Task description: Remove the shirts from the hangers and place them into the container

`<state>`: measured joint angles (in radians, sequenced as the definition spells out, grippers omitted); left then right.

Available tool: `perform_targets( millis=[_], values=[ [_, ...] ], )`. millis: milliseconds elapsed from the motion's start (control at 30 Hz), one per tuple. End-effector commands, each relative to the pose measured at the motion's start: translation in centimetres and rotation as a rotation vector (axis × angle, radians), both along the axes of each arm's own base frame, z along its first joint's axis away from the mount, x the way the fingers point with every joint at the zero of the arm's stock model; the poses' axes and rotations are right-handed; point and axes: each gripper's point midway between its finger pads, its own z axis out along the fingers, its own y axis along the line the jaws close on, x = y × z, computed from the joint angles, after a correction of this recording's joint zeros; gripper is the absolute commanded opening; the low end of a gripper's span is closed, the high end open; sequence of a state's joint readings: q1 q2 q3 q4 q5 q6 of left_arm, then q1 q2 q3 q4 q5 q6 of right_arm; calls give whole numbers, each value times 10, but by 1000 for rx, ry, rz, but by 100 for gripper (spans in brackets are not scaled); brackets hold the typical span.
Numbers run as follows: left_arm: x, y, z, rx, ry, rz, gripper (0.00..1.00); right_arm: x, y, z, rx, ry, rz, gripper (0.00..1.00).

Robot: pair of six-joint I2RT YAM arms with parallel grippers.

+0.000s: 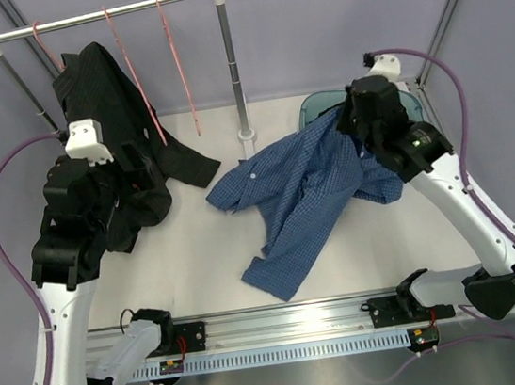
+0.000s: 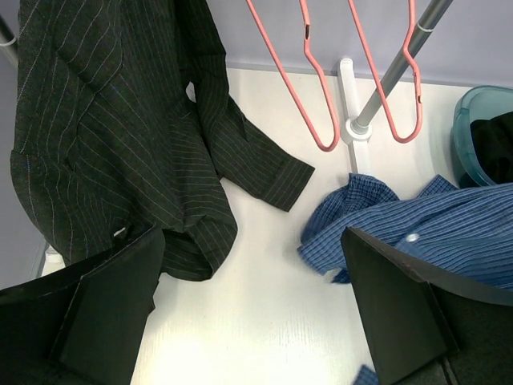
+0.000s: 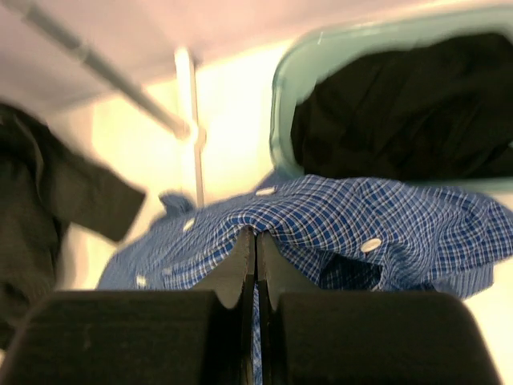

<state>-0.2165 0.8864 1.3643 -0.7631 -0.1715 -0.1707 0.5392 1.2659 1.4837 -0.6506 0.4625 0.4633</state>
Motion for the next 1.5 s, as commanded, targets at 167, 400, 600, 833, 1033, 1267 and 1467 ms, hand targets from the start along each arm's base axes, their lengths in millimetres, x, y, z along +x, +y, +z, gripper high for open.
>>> perform_targets(
  millis=[167, 400, 600, 833, 1033, 1267, 1467],
  values=[
    [-1, -5, 4, -35, -30, -19, 99, 42, -72, 129, -8, -335, -133, 0],
    [-2, -7, -1, -49, -22, -29, 99, 92, -100, 134, 18, -401, -158, 0],
    [-4, -10, -7, -62, -12, -39, 99, 138, -119, 69, 31, -281, -206, 0],
    [-5, -11, -11, -67, -10, -41, 99, 158, -132, -90, 72, 66, -318, 0],
    [-5, -12, -13, -67, -3, -46, 99, 139, -138, -232, 255, 441, -442, 0],
    [-5, -12, -14, -68, 5, -47, 99, 122, -149, -299, 348, 656, -528, 2],
    [-5, -12, -11, -67, -3, -46, 99, 136, -168, -208, 236, 446, -484, 30]
  ],
)
